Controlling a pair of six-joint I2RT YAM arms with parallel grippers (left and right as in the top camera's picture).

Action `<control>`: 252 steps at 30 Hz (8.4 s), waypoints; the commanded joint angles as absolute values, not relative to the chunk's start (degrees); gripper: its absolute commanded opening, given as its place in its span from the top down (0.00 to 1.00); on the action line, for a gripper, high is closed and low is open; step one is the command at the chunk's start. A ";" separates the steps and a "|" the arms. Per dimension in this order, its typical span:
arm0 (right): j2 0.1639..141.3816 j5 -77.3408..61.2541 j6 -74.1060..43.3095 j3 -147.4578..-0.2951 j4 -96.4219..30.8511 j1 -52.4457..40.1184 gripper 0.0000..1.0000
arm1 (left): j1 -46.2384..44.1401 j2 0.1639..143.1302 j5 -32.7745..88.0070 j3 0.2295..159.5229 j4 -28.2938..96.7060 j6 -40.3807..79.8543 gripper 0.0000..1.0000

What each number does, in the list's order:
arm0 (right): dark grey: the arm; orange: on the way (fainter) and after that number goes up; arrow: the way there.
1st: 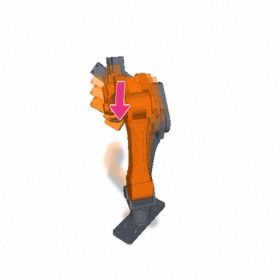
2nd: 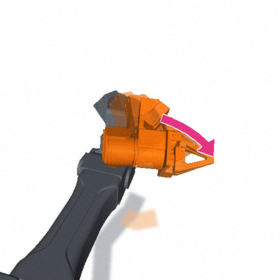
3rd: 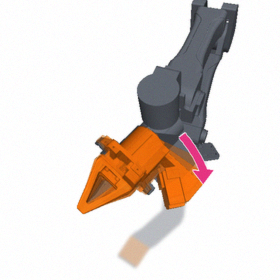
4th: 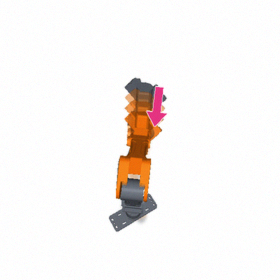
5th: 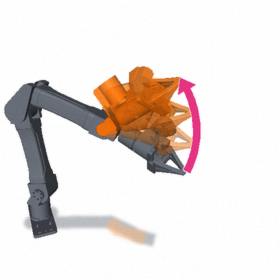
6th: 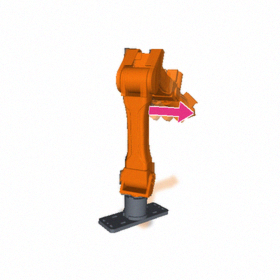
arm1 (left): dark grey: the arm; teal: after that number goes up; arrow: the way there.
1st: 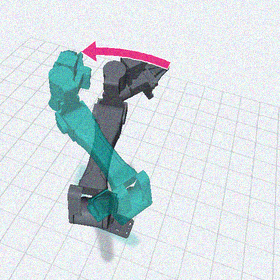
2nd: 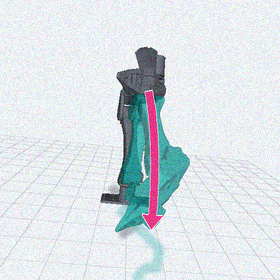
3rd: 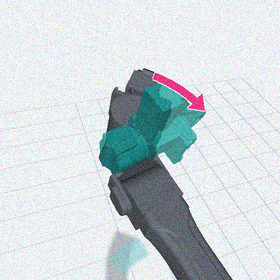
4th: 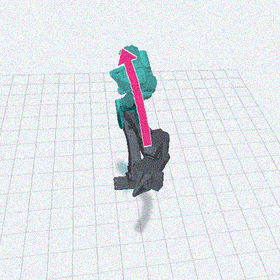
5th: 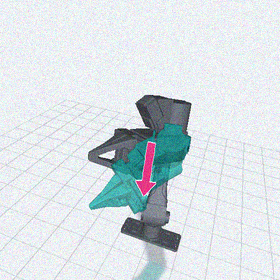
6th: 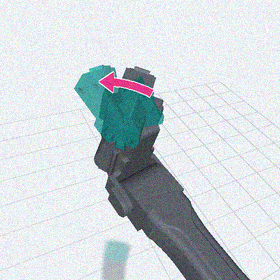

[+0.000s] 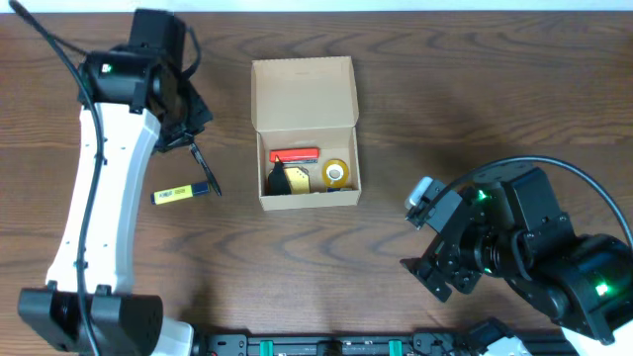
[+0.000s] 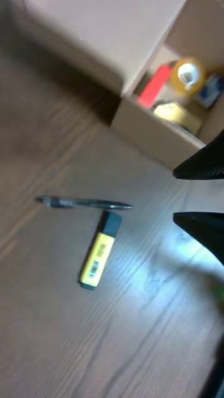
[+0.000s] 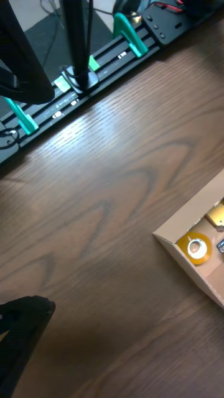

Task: Pack container
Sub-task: 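Withdraw the left gripper to the black pen left of the box, then grasp the black pen with the left gripper and lift it, then carry the pen into the box and release it, then withdraw the left gripper to the yellow highlighter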

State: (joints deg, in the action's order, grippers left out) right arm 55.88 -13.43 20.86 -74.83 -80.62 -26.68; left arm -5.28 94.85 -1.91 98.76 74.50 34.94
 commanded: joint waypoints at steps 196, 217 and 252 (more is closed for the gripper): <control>55.83 -13.50 20.16 -74.83 -80.62 -26.22 0.01 | -27.97 117.73 4.54 91.00 47.72 -66.63 0.91; 55.83 -13.50 20.16 -74.83 -80.62 -26.22 0.01 | -27.99 117.64 4.47 91.02 47.77 -64.07 0.70; 55.83 -13.50 20.16 -74.83 -80.62 -26.22 0.01 | -28.47 78.35 -11.38 91.02 71.81 3.95 0.78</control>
